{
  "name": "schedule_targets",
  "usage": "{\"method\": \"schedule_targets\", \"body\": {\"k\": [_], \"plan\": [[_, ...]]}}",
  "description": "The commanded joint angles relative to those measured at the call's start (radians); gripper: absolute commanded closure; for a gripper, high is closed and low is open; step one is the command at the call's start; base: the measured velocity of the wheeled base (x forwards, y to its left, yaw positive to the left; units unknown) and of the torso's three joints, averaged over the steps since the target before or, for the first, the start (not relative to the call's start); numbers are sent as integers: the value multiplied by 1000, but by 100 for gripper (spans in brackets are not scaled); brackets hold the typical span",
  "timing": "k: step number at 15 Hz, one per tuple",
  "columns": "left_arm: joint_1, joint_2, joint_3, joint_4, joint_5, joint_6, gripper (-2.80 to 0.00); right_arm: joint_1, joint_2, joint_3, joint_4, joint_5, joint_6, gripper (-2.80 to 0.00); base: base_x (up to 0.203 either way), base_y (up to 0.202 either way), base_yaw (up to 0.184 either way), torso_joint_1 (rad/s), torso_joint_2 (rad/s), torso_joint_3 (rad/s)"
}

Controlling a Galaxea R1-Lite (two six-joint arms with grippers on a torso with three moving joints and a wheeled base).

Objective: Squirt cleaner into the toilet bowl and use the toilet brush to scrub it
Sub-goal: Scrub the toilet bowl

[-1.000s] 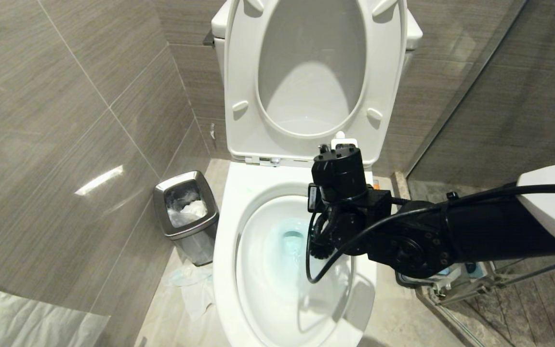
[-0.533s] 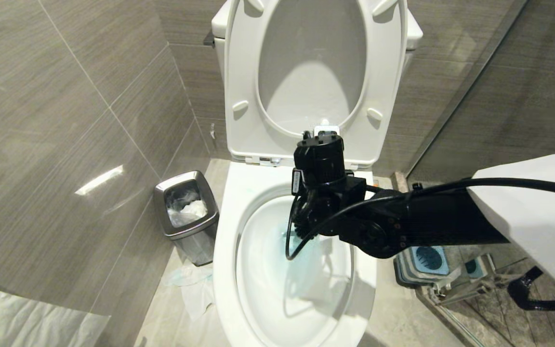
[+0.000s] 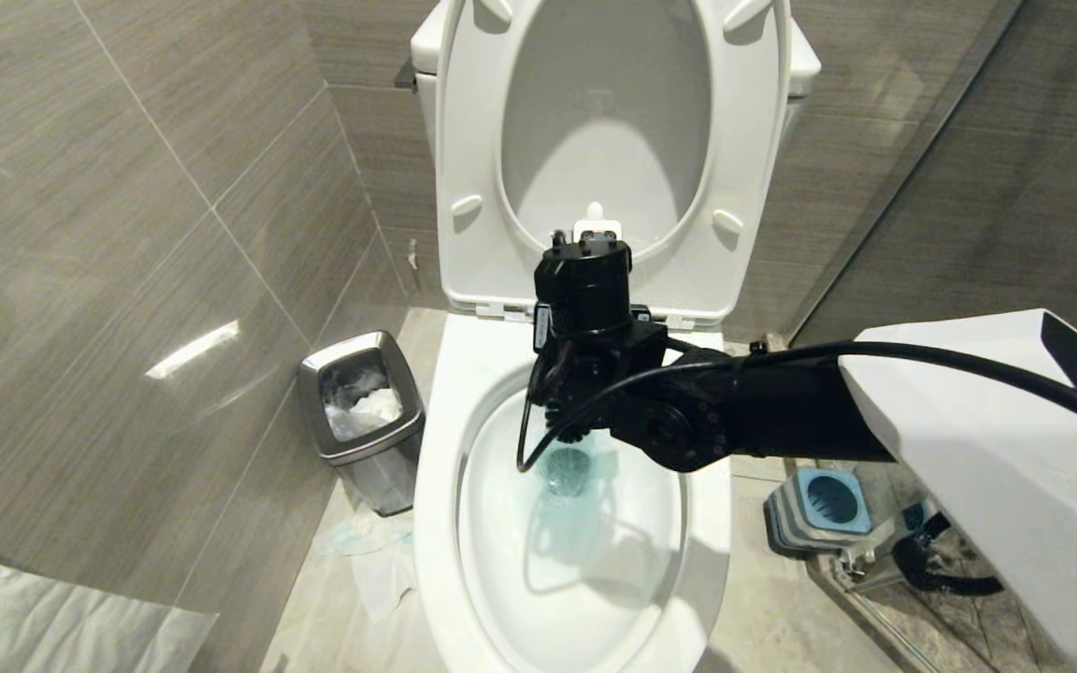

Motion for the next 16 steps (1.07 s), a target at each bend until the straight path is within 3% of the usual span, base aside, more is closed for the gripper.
{"method": "schedule_targets", "body": {"k": [1, 10, 16], "plan": [[0, 0, 0, 0, 0, 0, 0, 29, 33, -54, 21, -4, 2, 0, 0, 0, 0, 0, 0, 0], [0, 0, 0, -1, 0, 0, 0, 123, 24, -25, 43, -13, 8, 0, 0, 0, 0, 0, 0, 0], [0, 0, -1, 0, 0, 0, 0, 131, -52, 107, 44, -25, 18, 0, 0, 0, 0, 0, 0, 0]]}}
